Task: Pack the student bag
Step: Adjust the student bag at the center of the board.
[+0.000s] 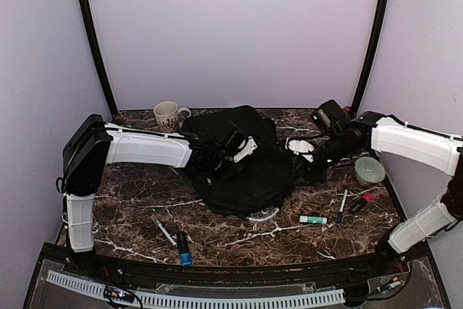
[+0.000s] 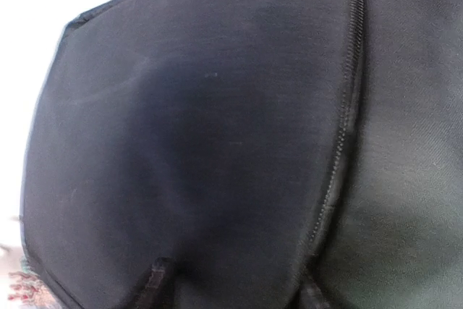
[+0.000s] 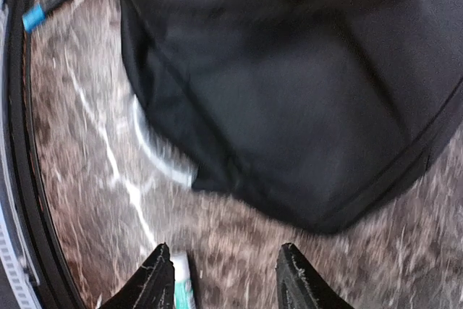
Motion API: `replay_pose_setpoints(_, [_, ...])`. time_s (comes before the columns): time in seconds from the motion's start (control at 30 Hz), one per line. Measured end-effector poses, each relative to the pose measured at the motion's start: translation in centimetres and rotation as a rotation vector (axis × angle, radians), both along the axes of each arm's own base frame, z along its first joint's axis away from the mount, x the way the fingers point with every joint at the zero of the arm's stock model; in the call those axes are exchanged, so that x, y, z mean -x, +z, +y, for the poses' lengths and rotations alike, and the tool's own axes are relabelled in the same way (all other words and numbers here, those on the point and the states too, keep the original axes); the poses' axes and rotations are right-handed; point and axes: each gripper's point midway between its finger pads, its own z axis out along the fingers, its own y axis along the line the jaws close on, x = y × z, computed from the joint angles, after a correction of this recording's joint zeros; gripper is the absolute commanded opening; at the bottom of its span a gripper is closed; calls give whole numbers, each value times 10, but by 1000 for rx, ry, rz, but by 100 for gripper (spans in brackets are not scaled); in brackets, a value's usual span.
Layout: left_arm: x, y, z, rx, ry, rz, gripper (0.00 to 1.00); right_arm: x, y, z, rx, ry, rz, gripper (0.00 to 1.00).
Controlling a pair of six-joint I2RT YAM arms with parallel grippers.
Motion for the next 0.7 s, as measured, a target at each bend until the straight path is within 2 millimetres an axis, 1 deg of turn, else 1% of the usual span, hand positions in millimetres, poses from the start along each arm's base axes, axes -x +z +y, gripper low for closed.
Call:
replay_pose_setpoints(0.03, [-3,1,2,-3,13,-15,28,-6,7,9,-39,-2,-3,46])
replay_pose_setpoints(0.07, [-6,3,4,-9,20,-39,25,-12,12,19,-75,-2,-1,46])
replay_pose_setpoints(0.13, [-10,4,5,-8,36,-81,17,-22,10,35,-136,-2,23,45])
replay_pose_setpoints(0.2, [-13,3,8,-5,43,-122,13,-28,-1,46,-167,-12,62,45])
replay_pose_setpoints(0.27, [-15,4,10,4,46,-155,10,-36,-17,57,-189,-33,112,44])
replay_pose_setpoints(0.37, [-16,13,12,25,48,-178,5,-48,-38,72,-214,-64,179,43])
replay_pose_setpoints(0.43, [-17,16,16,42,59,-176,3,-54,-40,85,-249,-61,205,43])
replay_pose_setpoints(0.5, [-21,19,24,63,74,-169,3,-63,-37,99,-288,-60,205,43])
replay_pose_setpoints(0.57, [-21,23,30,90,83,-159,3,-69,-36,107,-305,-65,207,43])
replay_pose_setpoints(0.63, [-20,32,33,123,87,-153,3,-74,-43,110,-298,-81,220,43])
replay_pose_setpoints(0.7, [-17,42,30,162,71,-145,3,-82,-57,109,-262,-141,243,43])
